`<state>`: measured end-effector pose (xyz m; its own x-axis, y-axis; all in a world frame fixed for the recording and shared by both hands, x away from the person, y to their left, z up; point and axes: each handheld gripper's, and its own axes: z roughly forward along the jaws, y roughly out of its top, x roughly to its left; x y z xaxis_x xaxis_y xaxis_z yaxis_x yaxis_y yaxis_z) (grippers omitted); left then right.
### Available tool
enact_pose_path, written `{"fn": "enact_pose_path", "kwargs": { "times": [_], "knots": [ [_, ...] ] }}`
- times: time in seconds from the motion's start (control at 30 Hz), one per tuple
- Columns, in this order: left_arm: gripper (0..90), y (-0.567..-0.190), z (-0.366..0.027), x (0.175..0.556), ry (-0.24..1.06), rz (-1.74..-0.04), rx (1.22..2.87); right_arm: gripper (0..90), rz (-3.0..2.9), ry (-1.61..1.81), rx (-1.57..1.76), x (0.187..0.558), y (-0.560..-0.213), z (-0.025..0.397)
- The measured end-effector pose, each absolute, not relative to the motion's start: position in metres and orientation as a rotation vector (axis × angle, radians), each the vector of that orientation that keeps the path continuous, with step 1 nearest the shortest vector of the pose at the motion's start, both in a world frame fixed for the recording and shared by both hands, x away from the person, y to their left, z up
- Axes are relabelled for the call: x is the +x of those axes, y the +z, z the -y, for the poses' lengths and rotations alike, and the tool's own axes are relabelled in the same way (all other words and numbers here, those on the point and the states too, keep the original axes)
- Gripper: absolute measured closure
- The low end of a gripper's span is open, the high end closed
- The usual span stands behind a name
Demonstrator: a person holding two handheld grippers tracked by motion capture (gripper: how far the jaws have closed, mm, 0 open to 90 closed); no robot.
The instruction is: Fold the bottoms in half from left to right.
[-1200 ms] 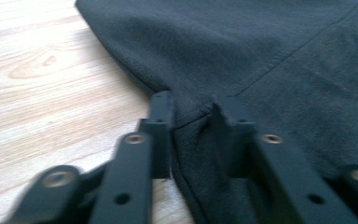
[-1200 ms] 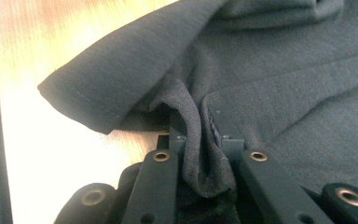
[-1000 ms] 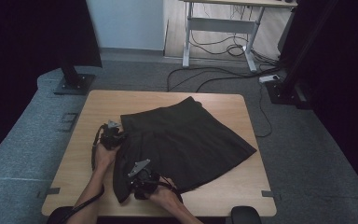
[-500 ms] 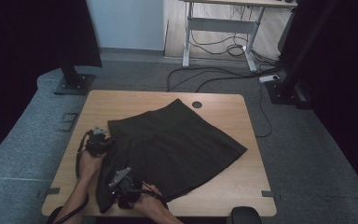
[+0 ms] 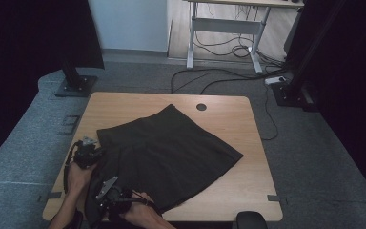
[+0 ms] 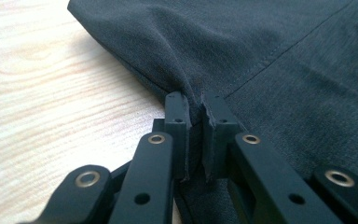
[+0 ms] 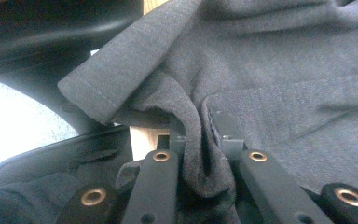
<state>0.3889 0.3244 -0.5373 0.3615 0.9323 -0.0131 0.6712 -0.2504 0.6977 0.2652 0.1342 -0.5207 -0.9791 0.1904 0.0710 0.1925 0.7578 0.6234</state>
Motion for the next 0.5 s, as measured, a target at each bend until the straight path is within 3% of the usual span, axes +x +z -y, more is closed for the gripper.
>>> {"fn": "enact_pose_path", "kwargs": {
  "times": [0.23, 0.5],
  "knots": [
    [83.1, -0.522, -0.330, 0.392, 0.523, -1.404, 1.941, 81.7, 2.944, -1.147, -0.323, 0.267, -0.492, -0.115],
    [83.7, -0.476, -0.315, 0.402, 0.551, -1.330, 1.876, 81.8, 2.949, -1.247, -0.374, 0.276, -0.466, -0.076]
  ]
}}
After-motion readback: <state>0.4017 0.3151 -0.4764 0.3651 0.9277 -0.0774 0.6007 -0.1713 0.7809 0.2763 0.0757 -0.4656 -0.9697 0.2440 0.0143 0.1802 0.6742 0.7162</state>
